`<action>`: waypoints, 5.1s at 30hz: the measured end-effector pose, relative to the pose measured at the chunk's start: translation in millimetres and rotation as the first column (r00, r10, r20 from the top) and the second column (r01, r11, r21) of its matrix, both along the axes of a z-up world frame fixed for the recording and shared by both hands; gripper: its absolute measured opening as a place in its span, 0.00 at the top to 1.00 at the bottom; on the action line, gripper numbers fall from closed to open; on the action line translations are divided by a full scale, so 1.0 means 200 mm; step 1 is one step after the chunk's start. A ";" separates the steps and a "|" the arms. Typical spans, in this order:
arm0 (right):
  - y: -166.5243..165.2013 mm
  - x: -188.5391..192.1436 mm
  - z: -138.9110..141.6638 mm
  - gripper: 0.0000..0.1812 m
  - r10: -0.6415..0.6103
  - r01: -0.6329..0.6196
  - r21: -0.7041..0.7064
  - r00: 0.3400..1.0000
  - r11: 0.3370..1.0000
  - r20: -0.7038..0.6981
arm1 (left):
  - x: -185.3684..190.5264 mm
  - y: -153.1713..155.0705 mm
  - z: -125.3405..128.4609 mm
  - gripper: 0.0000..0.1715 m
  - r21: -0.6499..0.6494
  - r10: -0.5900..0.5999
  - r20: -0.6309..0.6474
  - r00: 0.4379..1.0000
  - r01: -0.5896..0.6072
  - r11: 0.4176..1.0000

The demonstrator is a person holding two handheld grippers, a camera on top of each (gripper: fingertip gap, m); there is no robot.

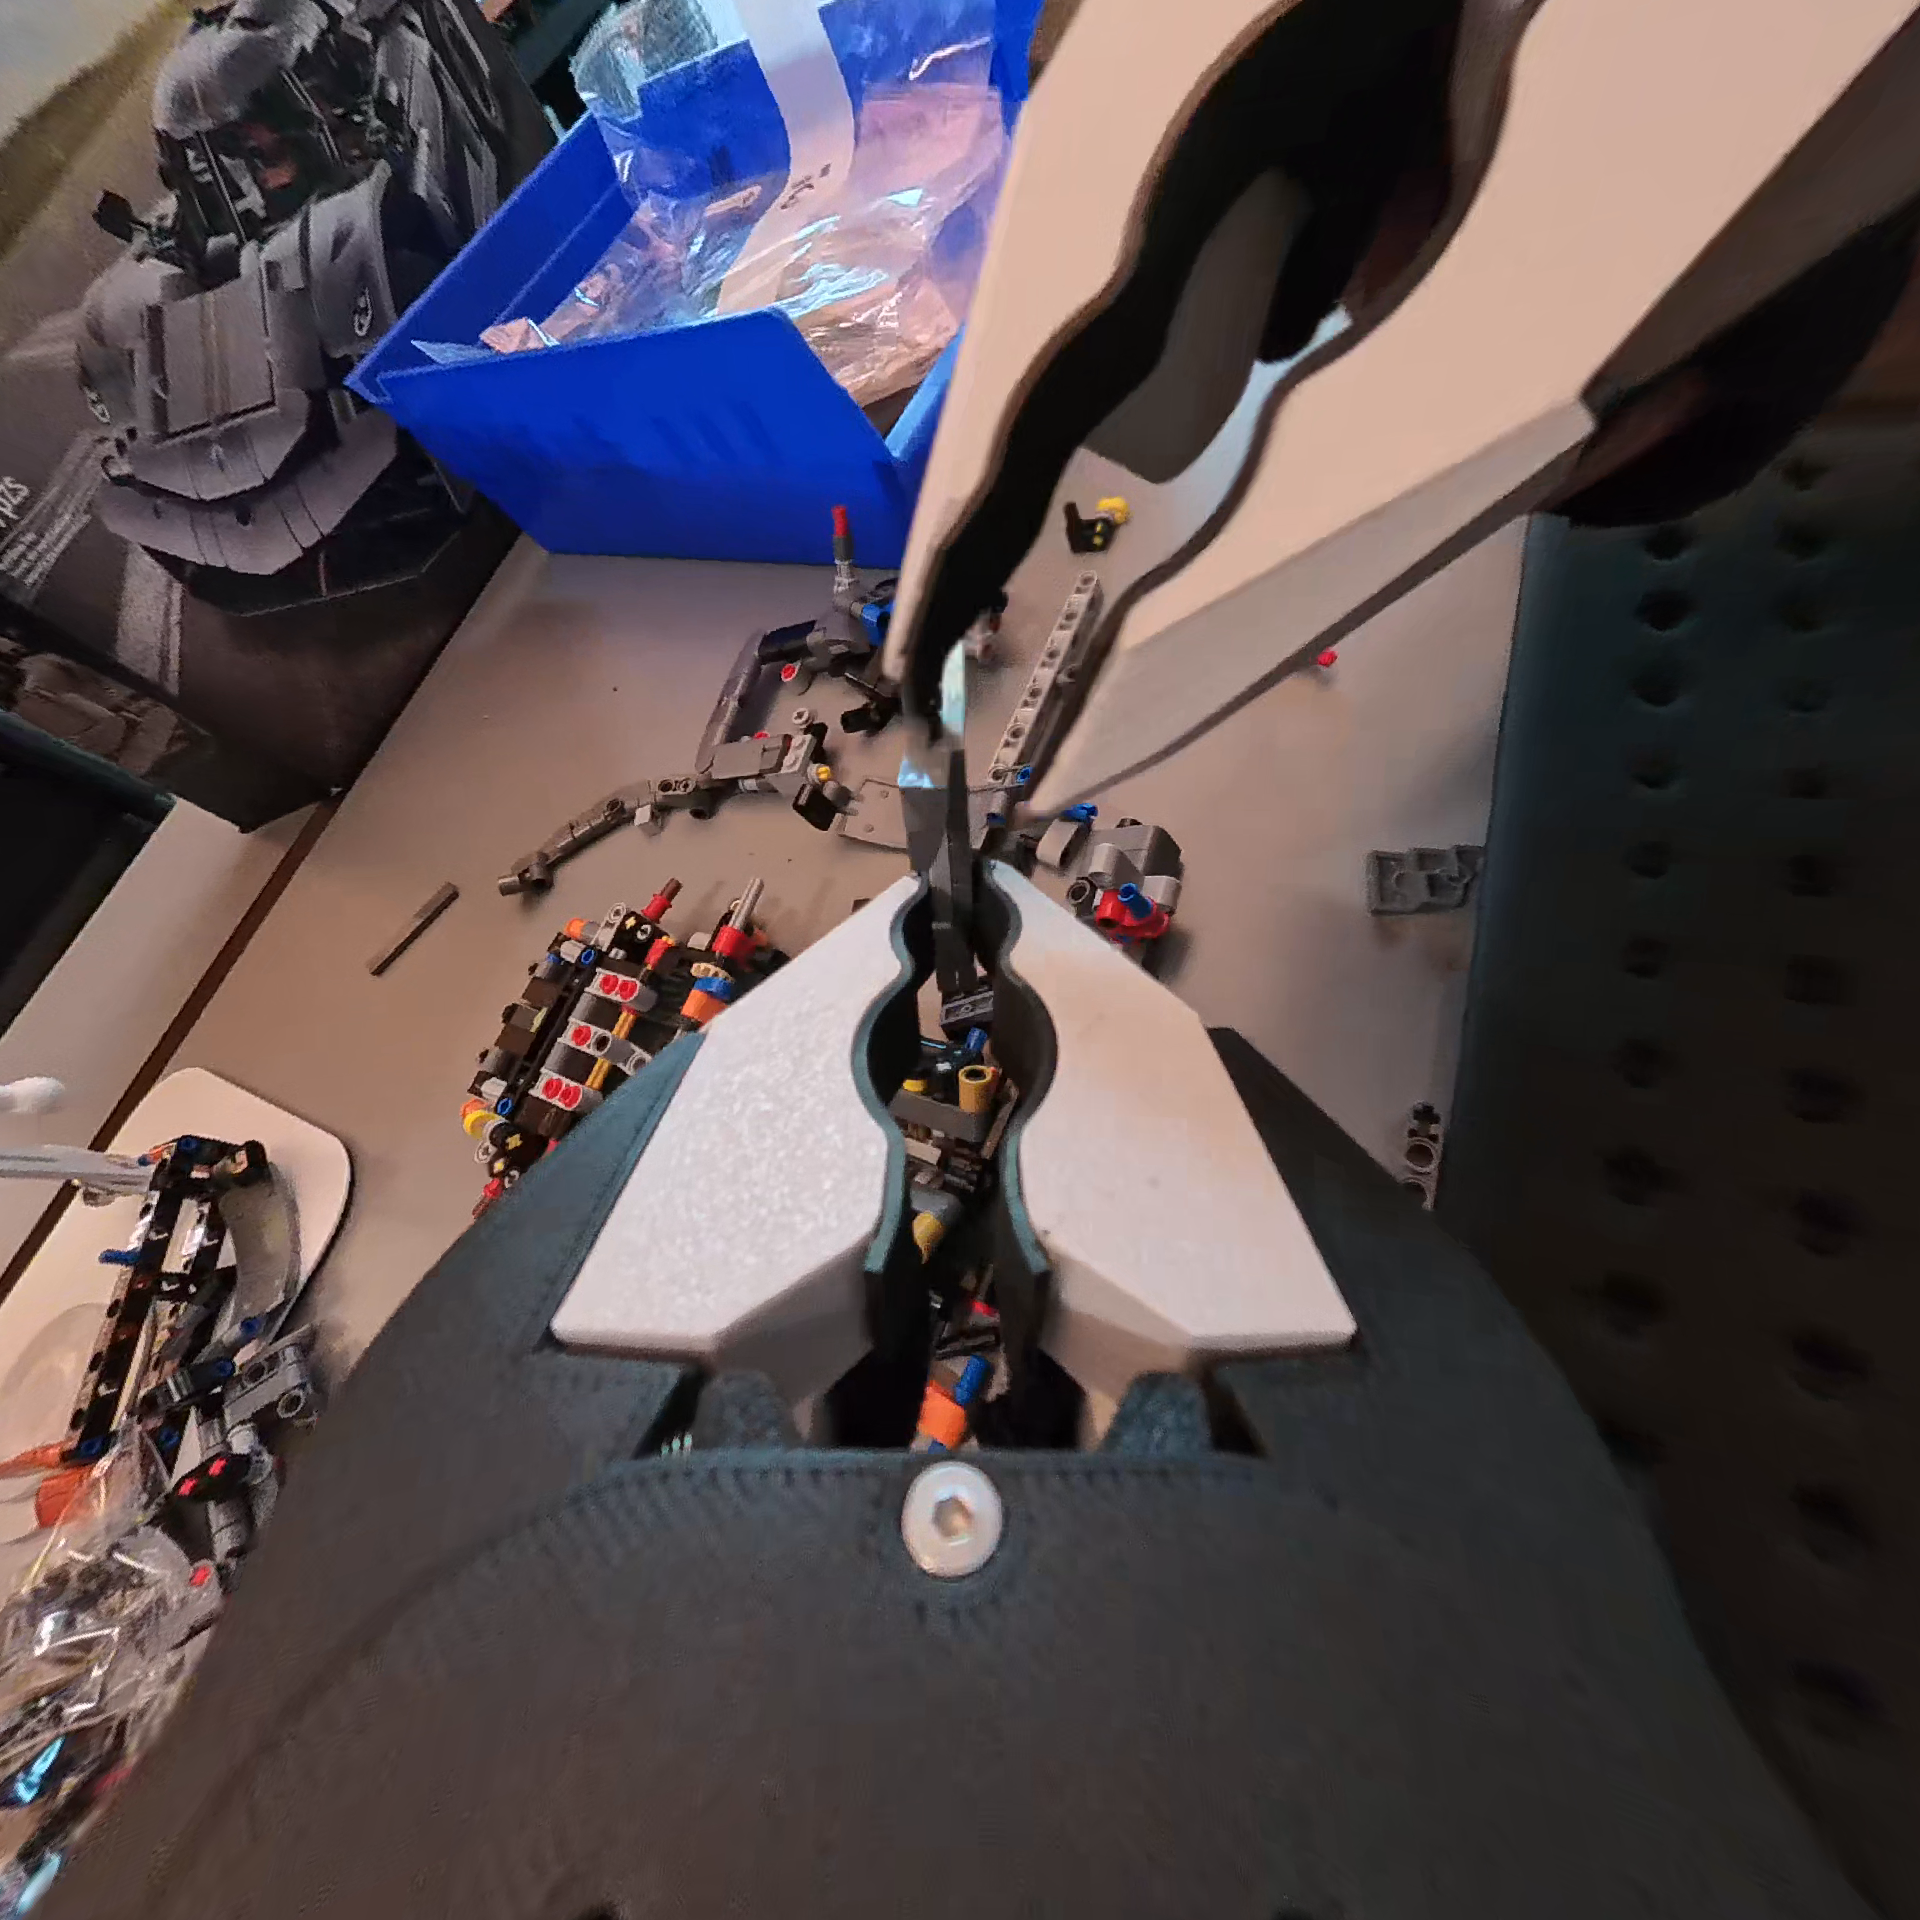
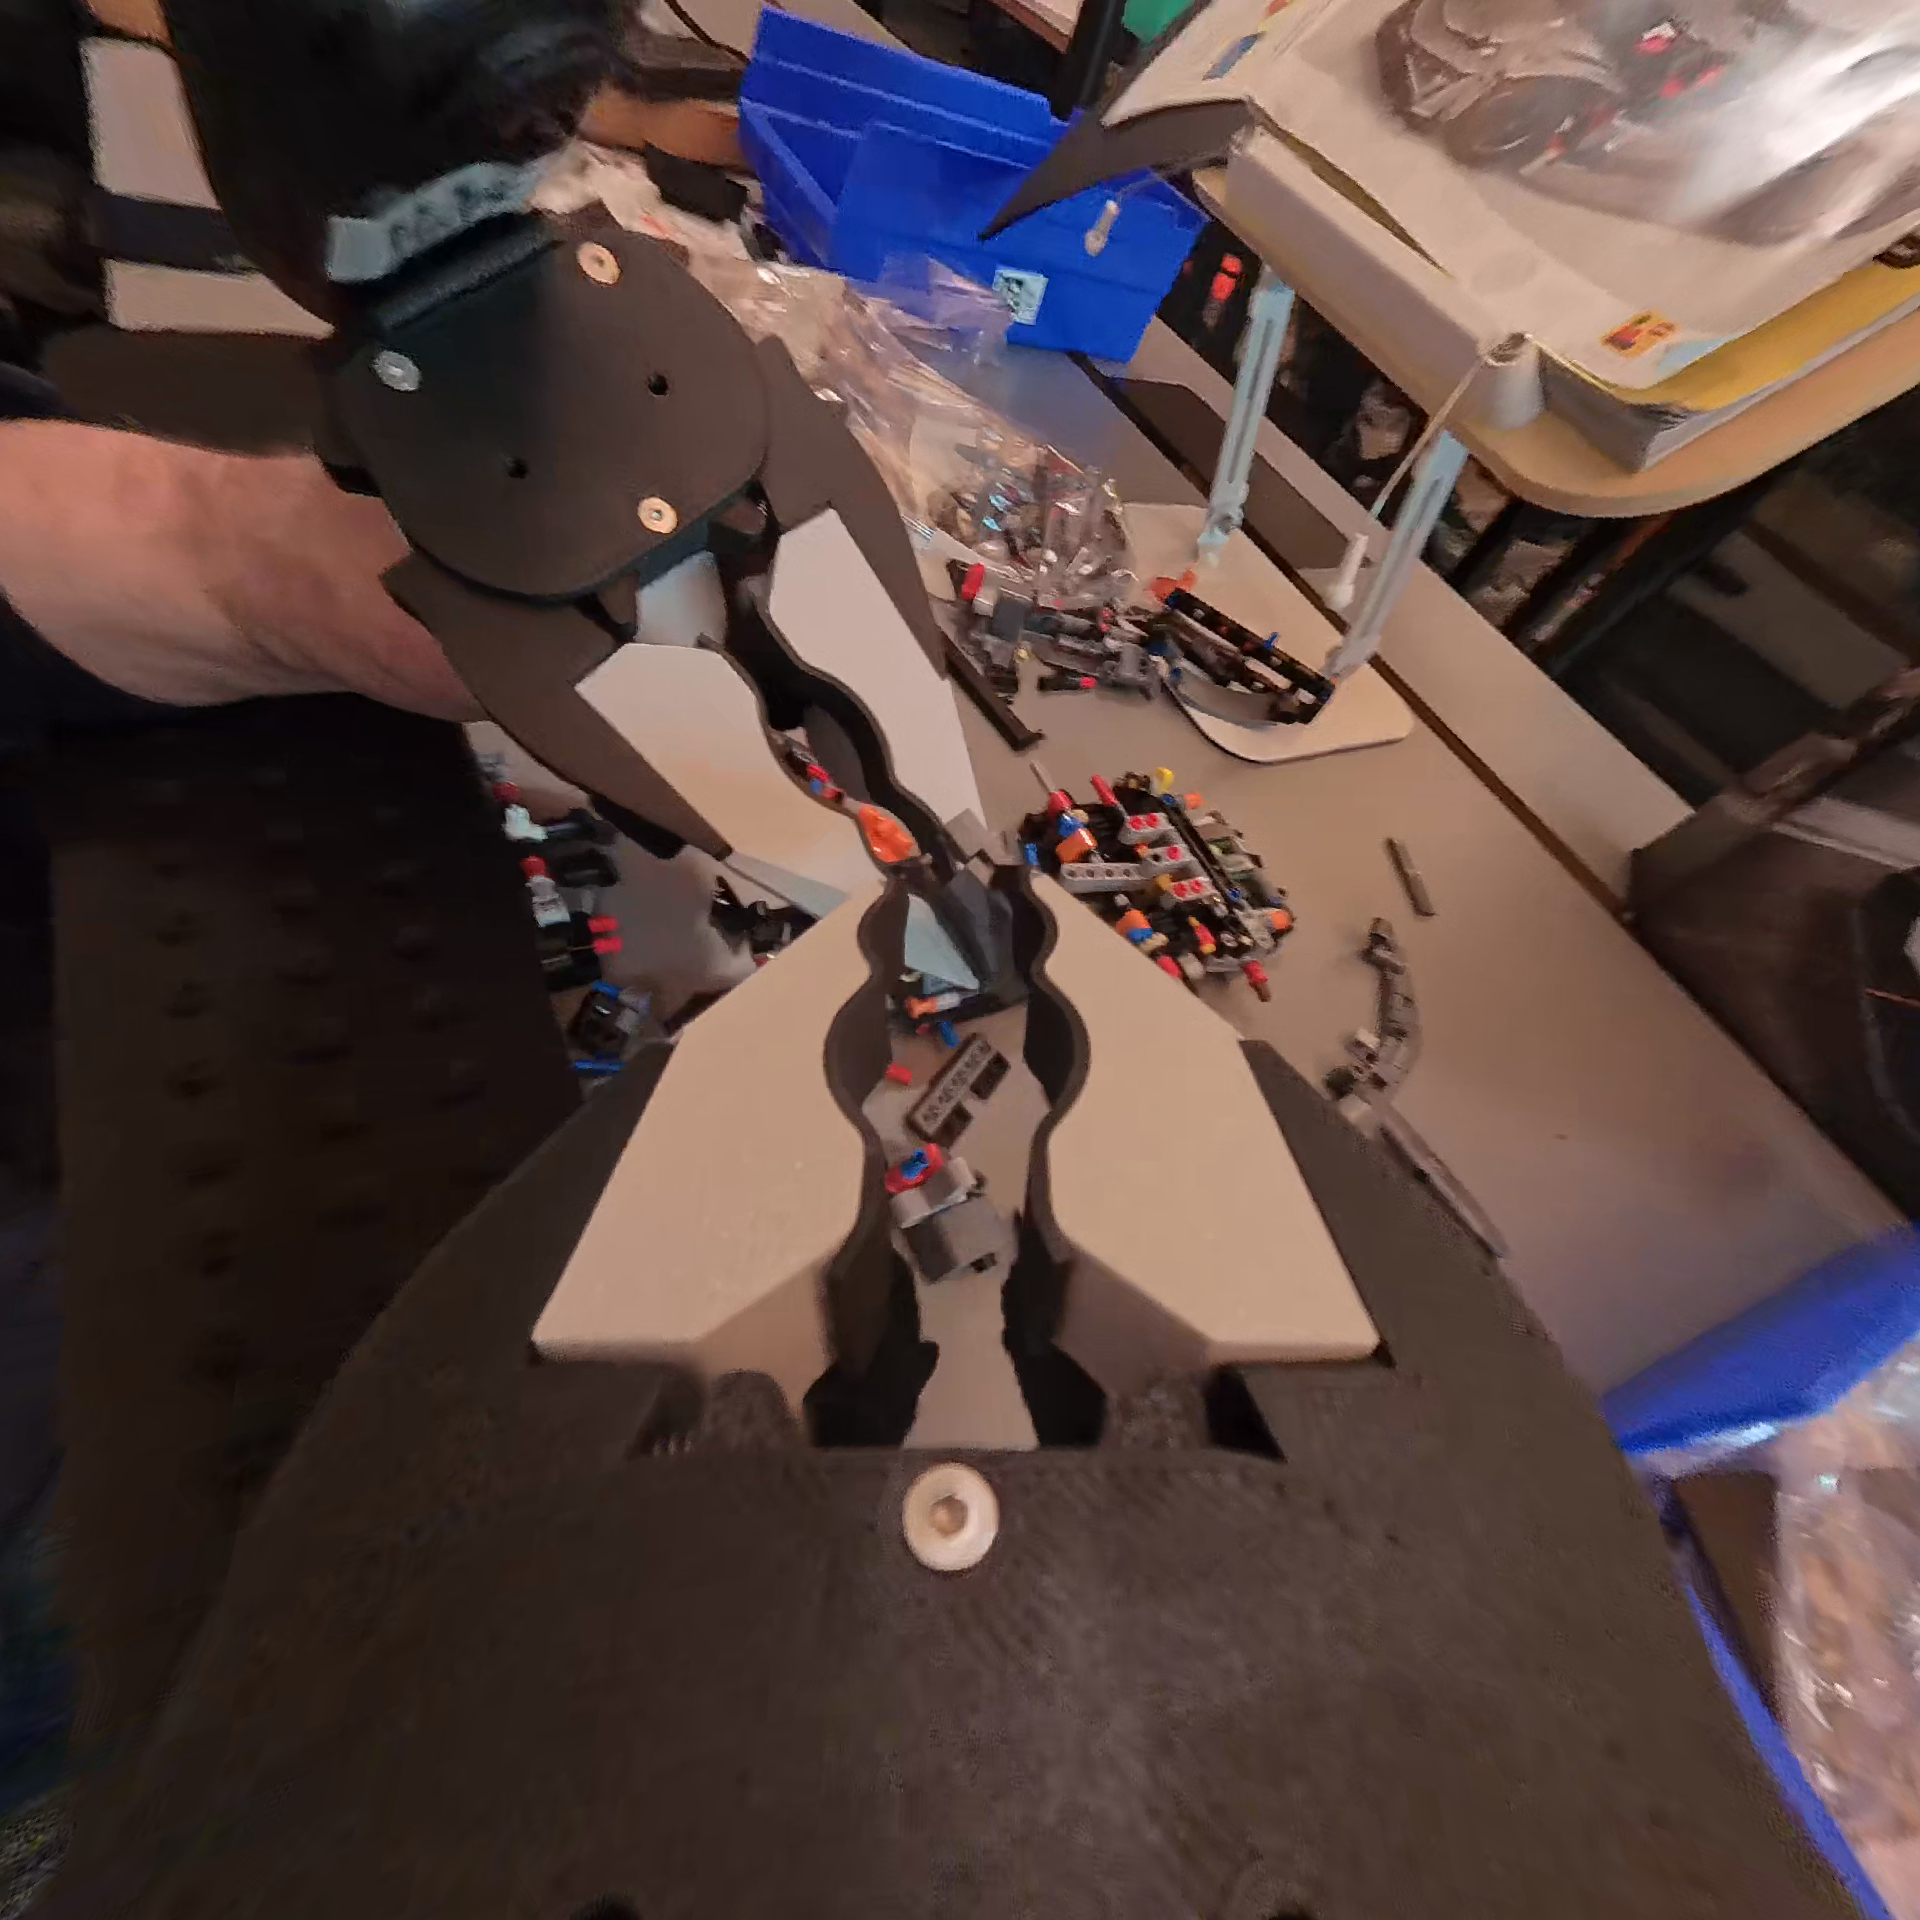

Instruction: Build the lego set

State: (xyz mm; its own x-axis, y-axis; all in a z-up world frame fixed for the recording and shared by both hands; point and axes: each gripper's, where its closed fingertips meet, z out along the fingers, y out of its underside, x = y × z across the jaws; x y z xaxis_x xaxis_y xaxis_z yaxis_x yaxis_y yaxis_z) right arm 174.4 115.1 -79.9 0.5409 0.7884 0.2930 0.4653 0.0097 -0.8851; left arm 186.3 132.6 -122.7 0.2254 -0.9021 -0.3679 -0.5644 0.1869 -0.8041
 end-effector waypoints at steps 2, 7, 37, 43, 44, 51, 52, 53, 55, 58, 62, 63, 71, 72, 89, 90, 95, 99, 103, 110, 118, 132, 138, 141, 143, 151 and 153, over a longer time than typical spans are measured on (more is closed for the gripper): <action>0.02 0.00 0.00 0.88 -0.031 0.030 0.031 0.999 0.999 0.032 | 0.00 0.00 0.00 0.98 0.016 0.001 -0.009 1.000 -0.001 1.000; 0.03 -0.05 -0.02 0.91 -0.051 0.040 0.104 0.993 0.994 0.105 | 0.01 -0.01 0.00 0.98 0.036 -0.002 -0.021 1.000 0.003 0.999; 0.12 0.18 -0.10 0.92 -0.167 0.132 -0.241 0.977 0.962 -0.131 | 0.01 -0.02 -0.06 0.98 -0.059 -0.041 -0.026 0.999 0.039 0.997; 0.02 0.11 -0.02 0.88 -0.003 -0.020 -0.143 0.987 0.990 -0.162 | 0.02 -0.04 -0.03 0.98 -0.096 -0.057 0.026 0.998 0.059 0.994; -0.01 0.09 -0.02 0.87 0.037 -0.056 -0.126 0.988 0.990 -0.148 | 0.02 -0.04 -0.03 0.98 -0.099 -0.059 0.027 0.998 0.062 0.993; -0.01 0.05 -0.05 0.99 0.024 -0.024 0.014 0.999 1.000 0.032 | 0.03 -0.07 -0.02 0.98 -0.107 -0.098 0.034 0.995 0.101 0.989; -0.02 0.04 -0.04 0.99 0.029 -0.030 0.028 0.999 0.999 0.040 | 0.03 -0.09 -0.02 0.98 -0.124 -0.111 0.047 0.993 0.116 0.985; -0.03 0.03 -0.03 0.99 0.040 -0.041 0.035 0.998 0.999 0.039 | 0.03 -0.10 -0.01 0.98 -0.146 -0.123 0.061 0.990 0.131 0.981; -0.04 0.01 -0.02 0.99 0.057 -0.057 0.011 0.998 0.998 0.006 | 0.04 -0.11 0.00 0.98 -0.190 -0.140 0.094 0.986 0.156 0.969; -0.06 -0.01 0.00 0.99 0.093 -0.095 -0.028 0.994 0.995 -0.062 | 0.03 -0.13 0.02 0.97 -0.249 -0.163 0.141 0.977 0.194 0.949; -0.09 -0.03 0.01 0.99 0.129 -0.130 -0.015 0.989 0.991 -0.071 | 0.03 -0.15 0.02 0.98 -0.190 -0.181 0.107 0.978 0.199 0.962; -0.09 -0.03 0.00 0.99 0.135 -0.135 0.000 0.990 0.991 -0.048 | 0.03 -0.15 0.01 0.98 -0.140 -0.180 0.074 0.981 0.189 0.972; -0.10 -0.07 -0.08 0.99 0.115 -0.128 0.072 0.980 0.989 0.160 | 0.02 -0.11 -0.04 0.98 0.002 -0.136 -0.064 0.989 0.136 0.991; -0.10 -0.06 -0.09 0.99 0.110 -0.128 0.081 0.974 0.988 0.197 | 0.02 -0.11 -0.06 0.98 0.000 -0.139 -0.078 0.987 0.139 0.990; -0.22 -0.06 -0.06 1.00 0.222 -0.234 0.058 0.962 0.971 0.161 | 0.04 -0.27 -0.01 0.97 -0.204 -0.315 0.053 0.948 0.319 0.926; -0.23 -0.06 -0.05 1.00 0.242 -0.249 0.043 0.963 0.968 0.120 | 0.04 -0.29 0.00 0.97 -0.214 -0.327 0.069 0.942 0.334 0.918; -0.28 -0.08 0.04 1.00 0.348 -0.355 -0.034 0.929 0.934 -0.127 | 0.04 -0.36 0.09 0.97 -0.268 -0.391 0.195 0.900 0.432 0.861; -0.32 -0.11 0.11 1.00 0.401 -0.423 -0.043 0.884 0.905 -0.241 | 0.02 -0.42 0.16 0.97 -0.284 -0.434 0.273 0.859 0.503 0.817; -0.43 -0.17 0.16 1.00 0.513 -0.550 -0.038 0.800 0.834 -0.312 | -0.03 -0.39 0.29 0.98 -0.289 -0.410 0.412 0.814 0.543 0.788; -0.27 -0.06 0.16 1.00 0.359 -0.408 -0.066 0.859 0.911 -0.365 | -0.01 -0.29 0.16 0.98 -0.337 -0.328 0.298 0.897 0.420 0.843; -0.14 -0.03 0.09 0.93 0.225 -0.235 -0.017 0.947 0.972 -0.230 | 0.00 -0.27 0.10 0.98 -0.305 -0.312 0.232 0.921 0.373 0.876; -0.16 -0.08 0.03 1.00 0.229 -0.236 -0.044 0.965 0.971 -0.131 | 0.00 -0.22 0.10 0.97 -0.271 -0.257 0.193 0.947 0.303 0.914; -0.05 -0.10 0.04 1.00 0.082 -0.083 -0.015 0.993 0.996 -0.085 | -0.02 -0.10 0.10 0.95 -0.285 -0.114 0.202 0.973 0.170 0.944; -0.01 -0.12 0.04 1.00 -0.001 0.002 0.016 0.999 1.000 -0.046 | -0.04 -0.04 0.10 0.95 -0.298 -0.047 0.208 0.977 0.109 0.948; 0.01 -0.14 0.05 1.00 -0.030 0.031 0.020 0.999 0.999 -0.045 | -0.06 -0.01 0.10 0.97 -0.271 -0.001 0.193 0.981 0.054 0.961; -0.01 -0.10 0.15 1.00 0.022 -0.078 -0.140 0.930 0.987 -0.368 | -0.10 0.05 0.16 0.98 -0.217 0.058 0.234 0.971 -0.006 0.976; 0.00 -0.06 0.12 1.00 0.019 -0.107 -0.196 0.913 0.975 -0.407 | -0.08 0.03 0.12 0.98 -0.229 0.037 0.209 0.977 0.013 0.973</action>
State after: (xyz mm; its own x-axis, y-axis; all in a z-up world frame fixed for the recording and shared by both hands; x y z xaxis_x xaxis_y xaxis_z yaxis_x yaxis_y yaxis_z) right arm 162.7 116.0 -56.1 0.5244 0.8439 -0.1132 0.0757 -0.1787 -0.9810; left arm 171.1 139.6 -98.4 0.2868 -0.9532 -0.0956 -0.3789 -0.0212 -0.9252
